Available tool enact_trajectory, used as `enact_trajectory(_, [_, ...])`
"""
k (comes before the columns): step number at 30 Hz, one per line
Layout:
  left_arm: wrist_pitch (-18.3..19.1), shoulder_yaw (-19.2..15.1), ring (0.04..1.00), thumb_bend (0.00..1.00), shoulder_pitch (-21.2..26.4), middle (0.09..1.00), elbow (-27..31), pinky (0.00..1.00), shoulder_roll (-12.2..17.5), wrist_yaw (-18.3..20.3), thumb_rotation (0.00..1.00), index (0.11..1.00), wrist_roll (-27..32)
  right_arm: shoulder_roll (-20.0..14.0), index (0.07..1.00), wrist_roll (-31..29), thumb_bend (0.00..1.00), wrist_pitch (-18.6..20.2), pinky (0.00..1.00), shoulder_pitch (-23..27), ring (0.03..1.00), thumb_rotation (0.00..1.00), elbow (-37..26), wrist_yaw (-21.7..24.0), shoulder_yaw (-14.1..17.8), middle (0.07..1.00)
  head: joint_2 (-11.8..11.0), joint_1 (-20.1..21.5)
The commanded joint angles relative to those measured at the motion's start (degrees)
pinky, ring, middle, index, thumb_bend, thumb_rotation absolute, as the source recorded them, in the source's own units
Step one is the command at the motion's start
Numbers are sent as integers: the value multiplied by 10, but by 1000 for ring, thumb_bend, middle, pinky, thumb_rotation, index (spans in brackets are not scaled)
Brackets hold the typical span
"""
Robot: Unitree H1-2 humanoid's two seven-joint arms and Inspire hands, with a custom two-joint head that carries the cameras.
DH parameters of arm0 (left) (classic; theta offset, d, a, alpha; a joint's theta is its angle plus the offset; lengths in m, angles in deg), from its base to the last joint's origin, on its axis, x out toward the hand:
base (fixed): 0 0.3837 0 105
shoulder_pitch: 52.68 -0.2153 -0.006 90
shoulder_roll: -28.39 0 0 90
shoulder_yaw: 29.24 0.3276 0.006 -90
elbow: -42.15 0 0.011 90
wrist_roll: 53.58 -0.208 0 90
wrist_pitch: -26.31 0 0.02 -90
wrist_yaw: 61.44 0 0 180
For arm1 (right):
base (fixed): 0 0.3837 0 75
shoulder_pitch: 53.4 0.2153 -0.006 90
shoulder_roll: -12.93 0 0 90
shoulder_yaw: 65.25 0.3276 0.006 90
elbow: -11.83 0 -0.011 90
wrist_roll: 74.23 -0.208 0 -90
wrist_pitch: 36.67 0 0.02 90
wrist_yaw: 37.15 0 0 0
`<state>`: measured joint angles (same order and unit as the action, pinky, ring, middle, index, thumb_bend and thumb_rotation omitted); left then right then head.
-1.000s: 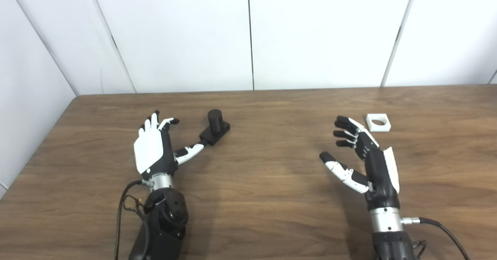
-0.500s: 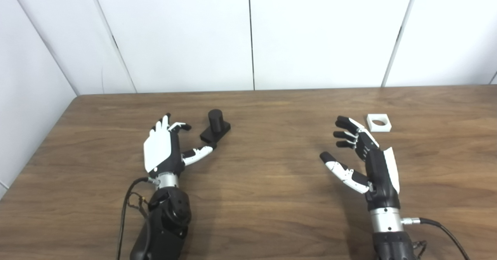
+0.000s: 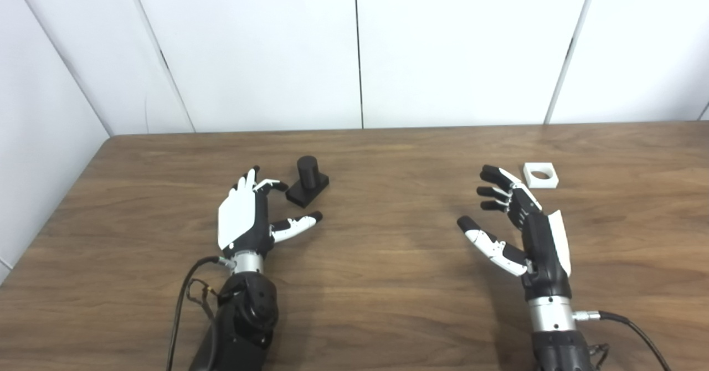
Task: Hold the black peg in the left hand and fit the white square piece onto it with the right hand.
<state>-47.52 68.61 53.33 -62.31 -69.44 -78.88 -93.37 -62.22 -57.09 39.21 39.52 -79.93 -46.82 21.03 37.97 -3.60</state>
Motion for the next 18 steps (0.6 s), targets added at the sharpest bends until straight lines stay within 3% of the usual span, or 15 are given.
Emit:
enact_trajectory(1, [-4,-3,1000,974,38,1000,-20,1000,-1,-33,441,680,-6,1,806,1,550,-5,656,-18,738,303,27,-5,2,803,0,0])
enact_trajectory(10, [-42,-14,1000,917,102,1000,-181,1000,-1,-124,396,683,9,1,806,8,550,6,651,-27,735,320,12,-4,2,802,4,7])
enact_trajectory(18, [-57,-10,1000,919,111,1000,-217,1000,5,-148,395,680,27,-2,800,4,549,11,645,-31,732,306,5,-1,3,799,9,5])
